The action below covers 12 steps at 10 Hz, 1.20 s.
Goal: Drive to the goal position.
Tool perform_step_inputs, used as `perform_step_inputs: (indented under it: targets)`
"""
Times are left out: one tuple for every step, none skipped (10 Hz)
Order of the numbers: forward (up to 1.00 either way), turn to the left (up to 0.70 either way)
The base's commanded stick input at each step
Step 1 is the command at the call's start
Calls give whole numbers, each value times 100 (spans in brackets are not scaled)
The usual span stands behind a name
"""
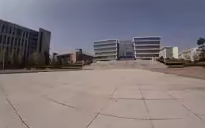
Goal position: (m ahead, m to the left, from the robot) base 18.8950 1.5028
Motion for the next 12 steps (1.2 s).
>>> perform_step_inputs:
  targets:
    - [70,0]
    - [70,0]
    - [70,0]
    - [70,0]
    - [70,0]
    - [70,0]
    - [70,0]
    - [70,0]
    - [70,0]
    - [70,0]
    - [70,0]
    - [70,0]
